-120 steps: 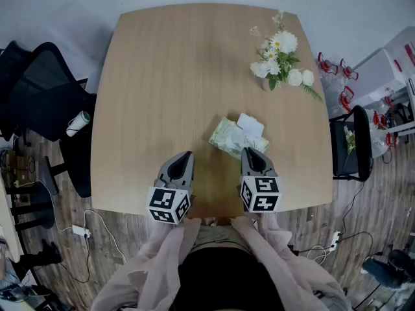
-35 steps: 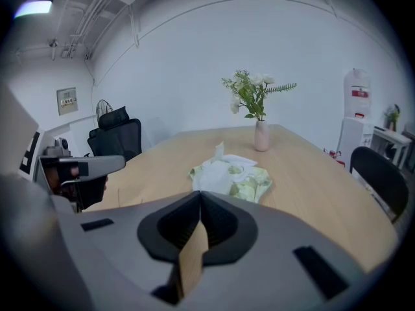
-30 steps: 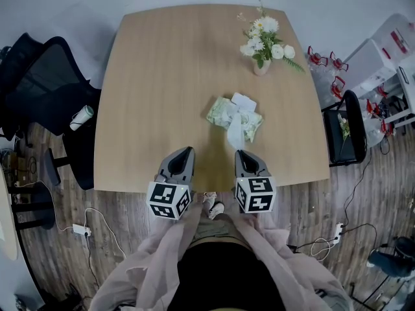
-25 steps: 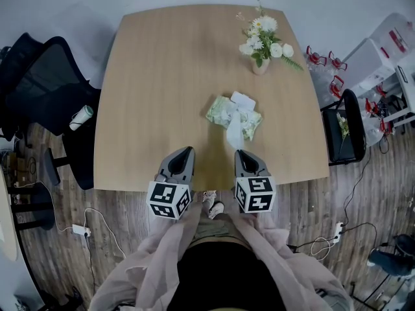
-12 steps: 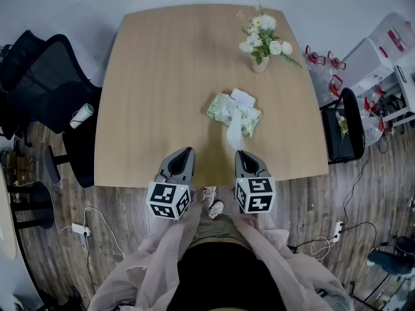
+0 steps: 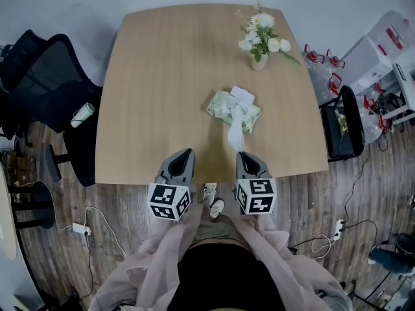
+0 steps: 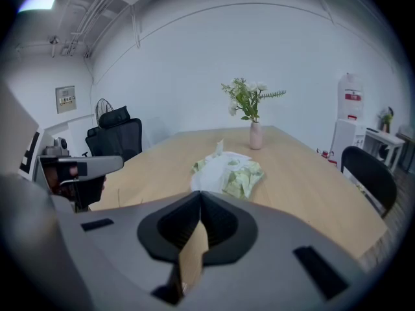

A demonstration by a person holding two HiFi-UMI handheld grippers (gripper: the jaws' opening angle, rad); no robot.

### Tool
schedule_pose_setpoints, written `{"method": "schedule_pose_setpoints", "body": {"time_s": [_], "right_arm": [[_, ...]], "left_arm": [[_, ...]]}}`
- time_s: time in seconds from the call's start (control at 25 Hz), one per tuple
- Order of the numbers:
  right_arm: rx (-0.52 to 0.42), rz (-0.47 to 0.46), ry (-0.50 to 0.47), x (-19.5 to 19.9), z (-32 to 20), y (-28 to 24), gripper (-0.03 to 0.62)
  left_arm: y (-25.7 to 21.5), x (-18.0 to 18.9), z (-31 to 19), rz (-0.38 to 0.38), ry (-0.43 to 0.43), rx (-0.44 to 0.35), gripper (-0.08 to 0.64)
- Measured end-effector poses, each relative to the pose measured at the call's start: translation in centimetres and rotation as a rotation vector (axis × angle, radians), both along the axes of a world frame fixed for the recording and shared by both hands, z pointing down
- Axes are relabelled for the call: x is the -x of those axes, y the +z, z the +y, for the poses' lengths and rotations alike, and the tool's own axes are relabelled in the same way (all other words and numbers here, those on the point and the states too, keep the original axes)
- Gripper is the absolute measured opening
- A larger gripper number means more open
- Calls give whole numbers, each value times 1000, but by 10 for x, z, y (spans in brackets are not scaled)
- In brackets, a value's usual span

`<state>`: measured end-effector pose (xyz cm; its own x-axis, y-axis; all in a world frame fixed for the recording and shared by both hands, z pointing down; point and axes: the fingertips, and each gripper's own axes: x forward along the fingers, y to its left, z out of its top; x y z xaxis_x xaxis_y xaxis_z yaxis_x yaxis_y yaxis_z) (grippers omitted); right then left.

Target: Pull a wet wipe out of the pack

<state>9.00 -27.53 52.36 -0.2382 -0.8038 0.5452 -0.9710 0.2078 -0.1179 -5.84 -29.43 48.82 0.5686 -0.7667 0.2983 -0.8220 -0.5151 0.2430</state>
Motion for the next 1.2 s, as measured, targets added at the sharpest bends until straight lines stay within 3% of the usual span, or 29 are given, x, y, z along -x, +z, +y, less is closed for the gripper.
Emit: {"method": "schedule_pose_setpoints", "body": {"time_s": [1.2], "right_arm": [[-50,-67,49,-8,52,-7,9]], "left_arm": [[0,0,44,-16,15,-20,12]]}}
